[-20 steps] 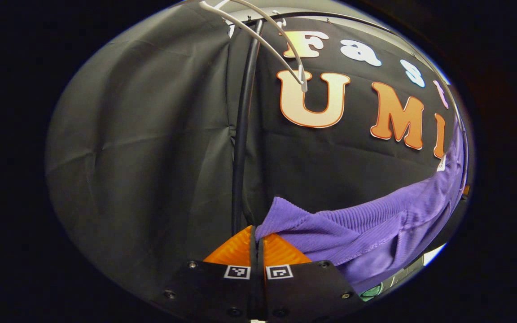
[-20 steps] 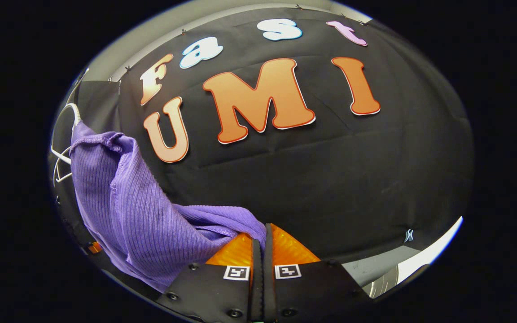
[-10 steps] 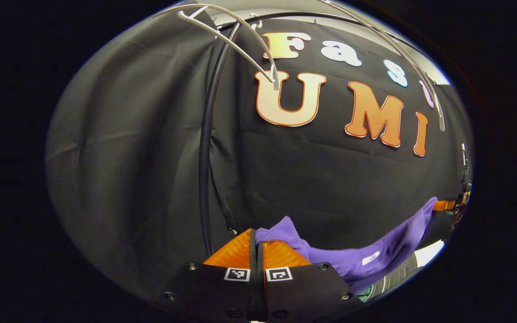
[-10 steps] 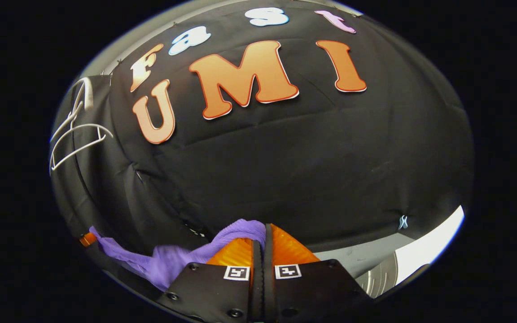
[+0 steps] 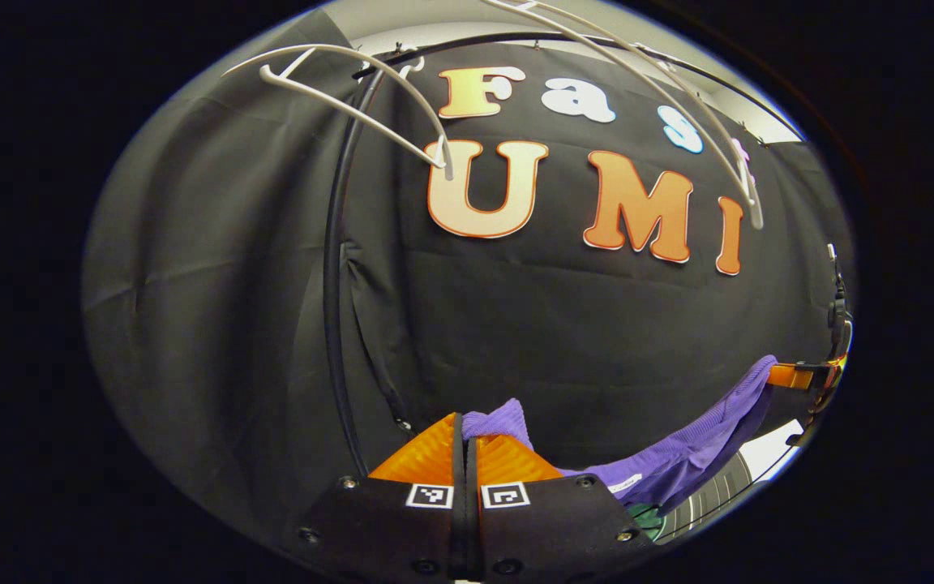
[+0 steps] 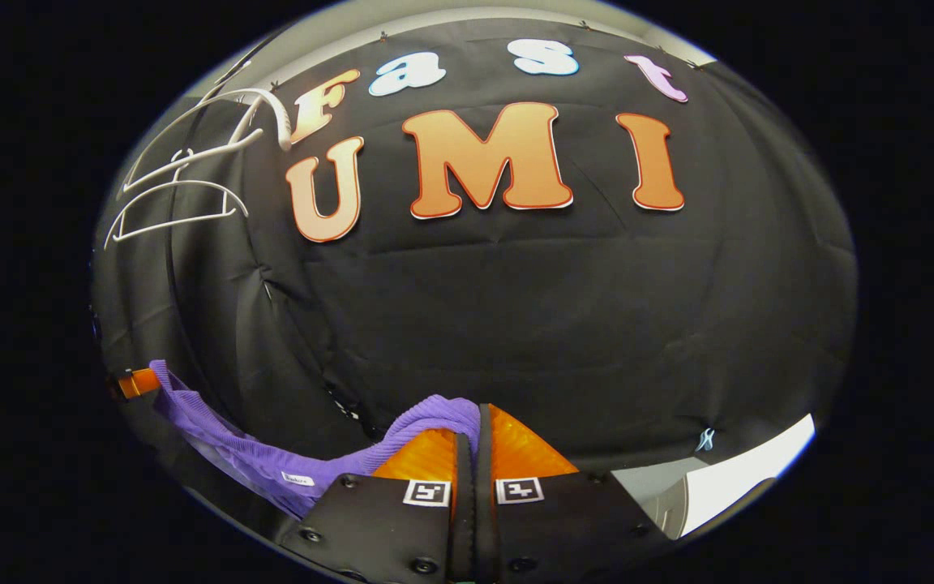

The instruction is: Grasp the clothes on the hanger with both hands and then place them into the laundry hamper below.

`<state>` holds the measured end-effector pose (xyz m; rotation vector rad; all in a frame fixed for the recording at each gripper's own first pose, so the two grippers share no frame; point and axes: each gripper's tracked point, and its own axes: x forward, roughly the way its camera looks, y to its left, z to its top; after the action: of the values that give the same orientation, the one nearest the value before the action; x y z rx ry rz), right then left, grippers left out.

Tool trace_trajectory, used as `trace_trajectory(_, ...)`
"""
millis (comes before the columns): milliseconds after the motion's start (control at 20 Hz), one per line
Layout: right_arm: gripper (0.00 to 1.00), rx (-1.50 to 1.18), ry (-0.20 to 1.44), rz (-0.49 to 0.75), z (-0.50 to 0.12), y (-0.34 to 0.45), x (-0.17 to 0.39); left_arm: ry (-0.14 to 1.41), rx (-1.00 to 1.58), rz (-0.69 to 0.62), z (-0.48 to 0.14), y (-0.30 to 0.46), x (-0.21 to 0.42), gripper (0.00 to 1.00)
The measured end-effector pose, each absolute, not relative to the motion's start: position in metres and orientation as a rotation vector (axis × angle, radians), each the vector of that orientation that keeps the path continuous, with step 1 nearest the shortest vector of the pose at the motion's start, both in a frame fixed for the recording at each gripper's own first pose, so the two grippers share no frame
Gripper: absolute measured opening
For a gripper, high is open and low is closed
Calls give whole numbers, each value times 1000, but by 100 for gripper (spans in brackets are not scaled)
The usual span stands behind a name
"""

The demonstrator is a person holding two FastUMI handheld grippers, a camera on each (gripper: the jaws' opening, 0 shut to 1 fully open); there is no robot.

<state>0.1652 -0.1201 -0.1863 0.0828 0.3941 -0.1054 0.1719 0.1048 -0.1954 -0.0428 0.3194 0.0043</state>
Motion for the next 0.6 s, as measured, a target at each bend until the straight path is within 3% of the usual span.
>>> trace_trajectory(600,7,144,354,-119,-184,-98,117,265,-9,-177,-175,-10,144,0)
